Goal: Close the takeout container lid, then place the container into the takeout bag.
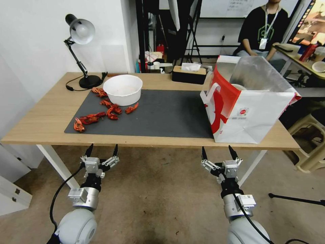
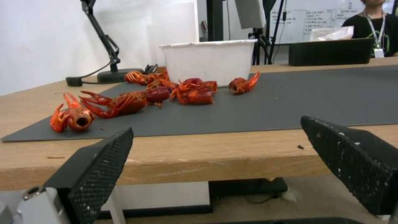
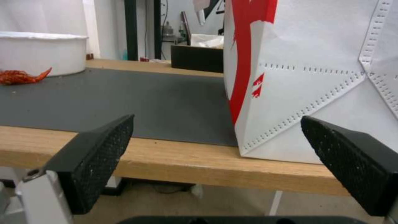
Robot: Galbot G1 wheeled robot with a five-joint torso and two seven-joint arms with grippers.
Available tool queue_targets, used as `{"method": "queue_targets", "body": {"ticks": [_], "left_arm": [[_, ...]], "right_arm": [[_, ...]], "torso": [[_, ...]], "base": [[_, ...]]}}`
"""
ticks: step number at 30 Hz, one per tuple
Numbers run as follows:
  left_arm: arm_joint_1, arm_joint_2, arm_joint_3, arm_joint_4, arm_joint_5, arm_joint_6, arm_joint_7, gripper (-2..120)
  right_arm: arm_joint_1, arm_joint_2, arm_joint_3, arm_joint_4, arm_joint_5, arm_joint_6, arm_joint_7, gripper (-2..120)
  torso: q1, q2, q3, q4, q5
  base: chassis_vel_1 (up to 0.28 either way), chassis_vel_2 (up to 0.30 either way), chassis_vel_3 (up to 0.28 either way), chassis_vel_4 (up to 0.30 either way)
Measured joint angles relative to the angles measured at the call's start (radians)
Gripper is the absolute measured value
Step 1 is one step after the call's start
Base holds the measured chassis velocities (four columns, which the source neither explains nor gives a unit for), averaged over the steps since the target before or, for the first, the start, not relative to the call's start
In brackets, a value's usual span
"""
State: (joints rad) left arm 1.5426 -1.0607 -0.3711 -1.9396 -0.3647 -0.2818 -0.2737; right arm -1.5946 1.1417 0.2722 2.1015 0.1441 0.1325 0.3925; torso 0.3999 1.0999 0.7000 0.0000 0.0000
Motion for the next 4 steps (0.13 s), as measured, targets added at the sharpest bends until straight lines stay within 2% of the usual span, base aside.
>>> {"method": "queue_targets", "body": {"ticks": [4], "left_arm": [[0.0,0.0,0.0,0.0,0.0,0.0,0.0,100]], "right_arm": [[0.0,0.0,0.0,0.0,0.0,0.0,0.0,100]], "torso": [[0.0,0.0,0.0,0.0,0.0]], "base": [[0.0,0.0,0.0,0.0]]}}
